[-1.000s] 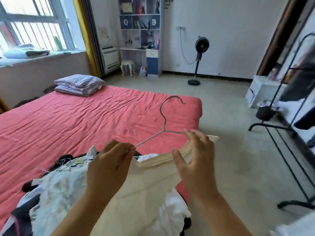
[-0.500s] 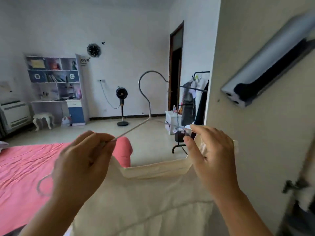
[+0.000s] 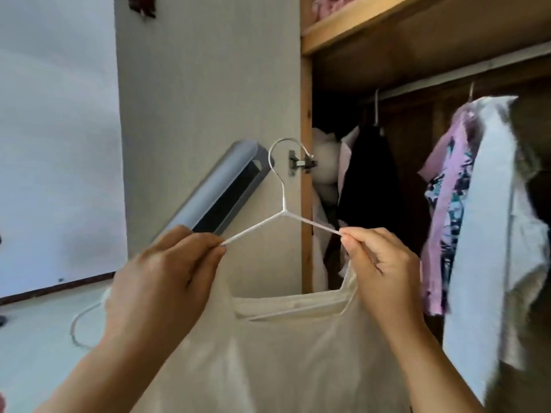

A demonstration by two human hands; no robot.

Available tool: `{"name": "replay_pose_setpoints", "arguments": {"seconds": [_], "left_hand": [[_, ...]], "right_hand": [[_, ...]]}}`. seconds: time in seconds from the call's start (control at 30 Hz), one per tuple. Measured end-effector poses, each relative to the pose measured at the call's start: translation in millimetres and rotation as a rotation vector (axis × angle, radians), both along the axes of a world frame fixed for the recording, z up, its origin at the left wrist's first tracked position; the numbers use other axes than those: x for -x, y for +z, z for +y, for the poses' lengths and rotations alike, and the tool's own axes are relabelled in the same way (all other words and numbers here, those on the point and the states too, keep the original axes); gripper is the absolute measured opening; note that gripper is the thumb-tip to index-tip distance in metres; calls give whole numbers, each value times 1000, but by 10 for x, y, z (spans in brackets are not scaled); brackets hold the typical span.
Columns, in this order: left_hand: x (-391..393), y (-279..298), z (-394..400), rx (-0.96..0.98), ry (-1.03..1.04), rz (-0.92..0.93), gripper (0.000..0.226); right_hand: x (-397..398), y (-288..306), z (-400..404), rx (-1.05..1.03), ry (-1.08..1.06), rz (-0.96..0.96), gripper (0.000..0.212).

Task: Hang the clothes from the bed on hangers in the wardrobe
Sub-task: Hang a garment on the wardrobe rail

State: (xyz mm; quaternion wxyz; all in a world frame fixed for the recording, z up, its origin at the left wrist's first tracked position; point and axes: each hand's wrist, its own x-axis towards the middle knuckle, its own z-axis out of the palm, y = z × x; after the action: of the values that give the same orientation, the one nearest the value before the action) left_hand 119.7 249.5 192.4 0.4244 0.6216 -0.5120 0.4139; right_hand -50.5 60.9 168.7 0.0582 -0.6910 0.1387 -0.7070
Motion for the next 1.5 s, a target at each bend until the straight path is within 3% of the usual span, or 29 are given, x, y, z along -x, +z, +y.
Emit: {"name": "replay_pose_setpoints", "arguments": {"seconds": [0.5, 0.67, 0.8, 1.0, 1.23, 1.5], "left_hand": [[-93, 850, -2131, 172, 43, -138, 39], [235, 1160, -2594, 106, 150, -105, 23], [543, 1365, -3055, 16, 226, -59, 20], [628, 1838, -3980, 38, 104, -123, 21], [664, 2417, -4792, -20, 179, -153, 21], [404, 2558, -5325, -72, 280, -231, 24]], "right_hand": [[600, 591, -1973, -188, -149, 126, 54], [560, 754, -2365, -158, -172, 127, 62], [492, 933, -2613, -131, -246, 119, 43], [510, 1143, -2942, -62, -424, 61, 6], [607, 1410, -3195, 9, -467, 64, 7], [694, 1546, -3604, 77, -473, 4, 6]]}}
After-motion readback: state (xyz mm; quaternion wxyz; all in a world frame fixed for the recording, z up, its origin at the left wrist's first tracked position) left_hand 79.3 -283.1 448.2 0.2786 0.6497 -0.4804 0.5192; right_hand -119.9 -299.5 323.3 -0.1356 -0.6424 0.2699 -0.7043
